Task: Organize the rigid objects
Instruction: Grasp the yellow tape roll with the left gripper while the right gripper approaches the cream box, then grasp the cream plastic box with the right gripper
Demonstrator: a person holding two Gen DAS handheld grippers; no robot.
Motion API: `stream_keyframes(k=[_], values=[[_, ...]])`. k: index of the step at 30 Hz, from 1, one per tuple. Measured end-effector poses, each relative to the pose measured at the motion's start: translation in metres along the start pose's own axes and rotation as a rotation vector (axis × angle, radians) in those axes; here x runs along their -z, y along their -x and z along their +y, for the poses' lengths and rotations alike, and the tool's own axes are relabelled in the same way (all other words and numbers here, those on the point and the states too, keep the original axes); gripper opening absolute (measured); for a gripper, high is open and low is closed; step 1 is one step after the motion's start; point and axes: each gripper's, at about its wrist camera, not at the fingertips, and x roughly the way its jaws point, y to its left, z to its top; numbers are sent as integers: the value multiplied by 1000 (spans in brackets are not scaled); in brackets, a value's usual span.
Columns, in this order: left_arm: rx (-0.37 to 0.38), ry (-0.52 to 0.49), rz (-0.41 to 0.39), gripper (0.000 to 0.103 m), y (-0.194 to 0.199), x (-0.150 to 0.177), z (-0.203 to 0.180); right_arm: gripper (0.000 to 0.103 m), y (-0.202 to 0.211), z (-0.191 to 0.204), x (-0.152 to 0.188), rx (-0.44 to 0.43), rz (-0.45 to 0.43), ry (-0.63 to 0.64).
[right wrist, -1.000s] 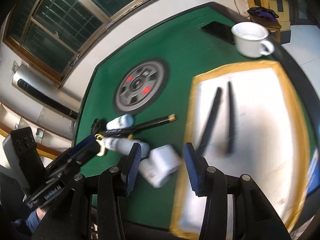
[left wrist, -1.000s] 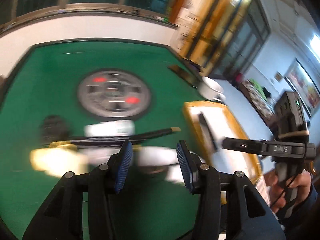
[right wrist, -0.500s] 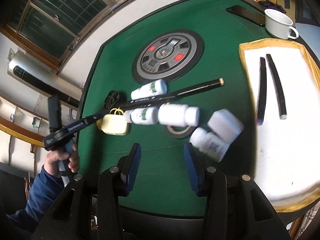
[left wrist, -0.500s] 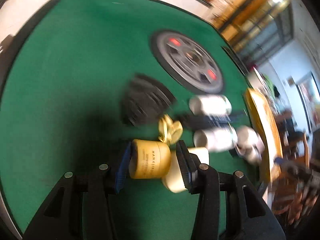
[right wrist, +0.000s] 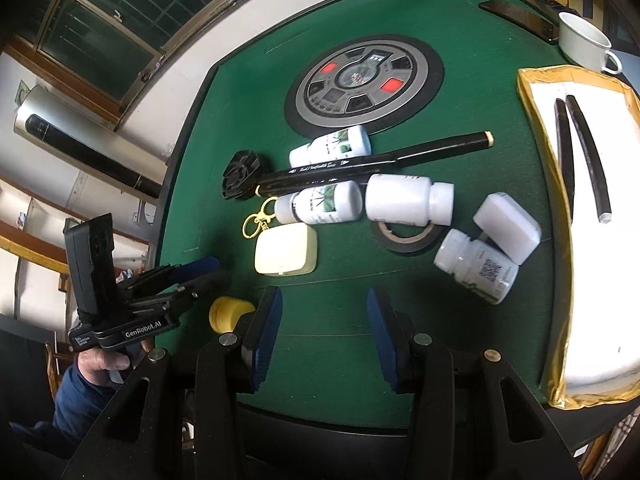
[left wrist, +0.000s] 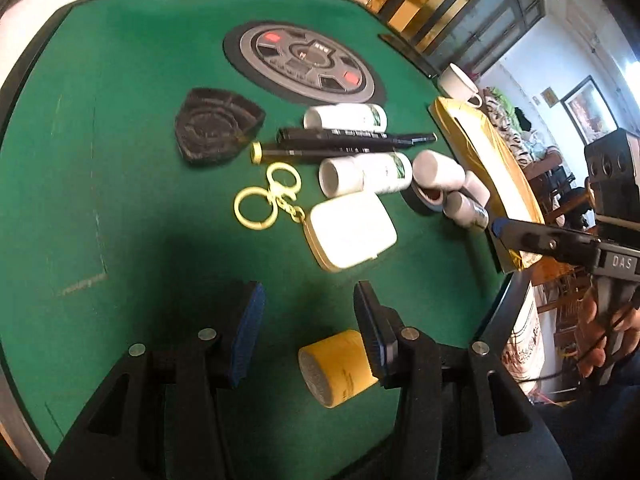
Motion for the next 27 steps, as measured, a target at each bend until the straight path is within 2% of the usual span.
stream_keyframes(k=[4,8,13,15,16,17,19,21,27], values=[[37,58,-28,47,22,18,-12,40,0,0,-1,11,-10,-9],[-24,36,-23,51,33,35,-25,40,-4,-2,-4,10,-4,-17],[-76,-19,62,51,10,44,-38,40,-16,6,-12,13,24,31],[-123,-31,75,50,1,47,-39,40,-21,10,-14,12,41,60],[-140,-28,80,49,-4,48,-38,40,-25,14,-16,12,50,76],[-139,-17,77,37,-8,49,-37,40,-28,16,-17,12,58,89],[-138,1,44,34,-8,51,-35,40,-37,23,-20,22,80,116],[-162,9,17,34,-4,55,-31,54,-46,30,-23,24,98,128],[-191,39,-17,34,6,68,-16,66,-74,50,-33,70,113,161]])
